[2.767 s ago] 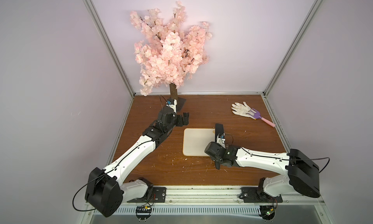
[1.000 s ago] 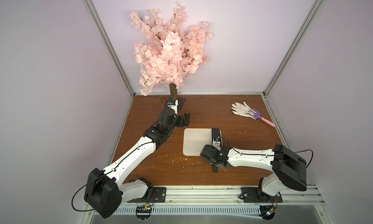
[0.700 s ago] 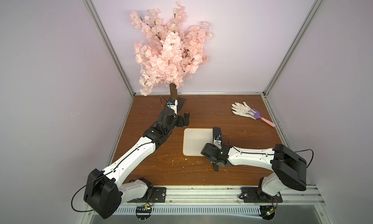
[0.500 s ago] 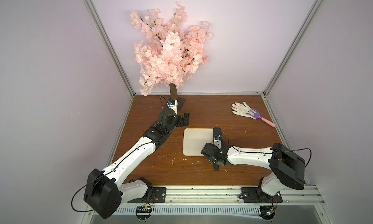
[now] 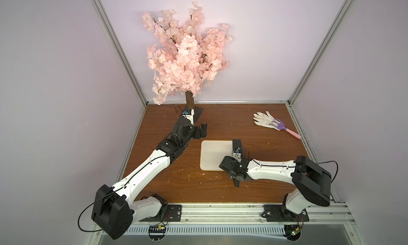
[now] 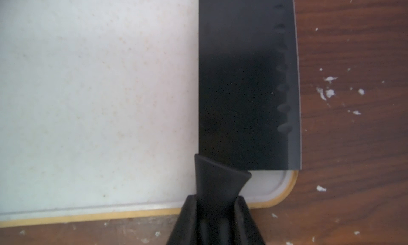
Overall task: Align the knife with the edge of the cutting board
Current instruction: Place the knife at the edge of the cutting board.
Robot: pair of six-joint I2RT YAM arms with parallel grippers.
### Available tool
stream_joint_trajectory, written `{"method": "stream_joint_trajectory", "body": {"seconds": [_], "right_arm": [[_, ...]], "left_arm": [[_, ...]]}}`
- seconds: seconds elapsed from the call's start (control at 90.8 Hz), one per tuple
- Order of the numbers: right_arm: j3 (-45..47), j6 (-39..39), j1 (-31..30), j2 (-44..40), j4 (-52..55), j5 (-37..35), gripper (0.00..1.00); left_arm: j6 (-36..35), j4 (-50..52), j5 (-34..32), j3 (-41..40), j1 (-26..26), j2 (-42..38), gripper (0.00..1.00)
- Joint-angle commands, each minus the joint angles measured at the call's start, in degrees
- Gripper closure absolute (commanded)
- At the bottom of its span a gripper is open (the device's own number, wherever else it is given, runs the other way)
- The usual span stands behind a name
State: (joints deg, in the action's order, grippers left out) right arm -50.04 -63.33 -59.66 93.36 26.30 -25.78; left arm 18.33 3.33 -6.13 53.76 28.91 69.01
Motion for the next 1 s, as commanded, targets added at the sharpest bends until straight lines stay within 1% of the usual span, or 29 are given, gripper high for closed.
{"method": "stream_joint_trajectory", "body": {"seconds": [0.0, 0.231, 0.594, 0.716, 0.991], "right_arm": [[-2.0, 0.9, 0.2, 0.2, -0.9, -0.9, 0.99], [-2.0, 1.2, 0.2, 0.5, -1.2, -0.3, 0.96], [-2.1, 1.1, 0.2, 0.7, -1.2, 0.0, 0.89], [-2.3, 1.2, 0.2, 0.5, -1.1, -0.1, 0.83], [-2.0, 1.2, 0.2, 0.1, -0.9, -0.2, 0.78]], "left_arm": [[-0.6, -1.0, -0.8, -0.6, 0.4, -1.4, 0.00], [-0.7, -1.0, -0.9, -0.7, 0.4, -1.5, 0.01], [-0.7, -1.0, -1.0, -0.6, 0.4, -1.5, 0.01], [-0.7, -1.0, -0.9, -0.7, 0.4, -1.5, 0.01], [-0.7, -1.0, -0.9, -0.7, 0.4, -1.6, 0.01]]}}
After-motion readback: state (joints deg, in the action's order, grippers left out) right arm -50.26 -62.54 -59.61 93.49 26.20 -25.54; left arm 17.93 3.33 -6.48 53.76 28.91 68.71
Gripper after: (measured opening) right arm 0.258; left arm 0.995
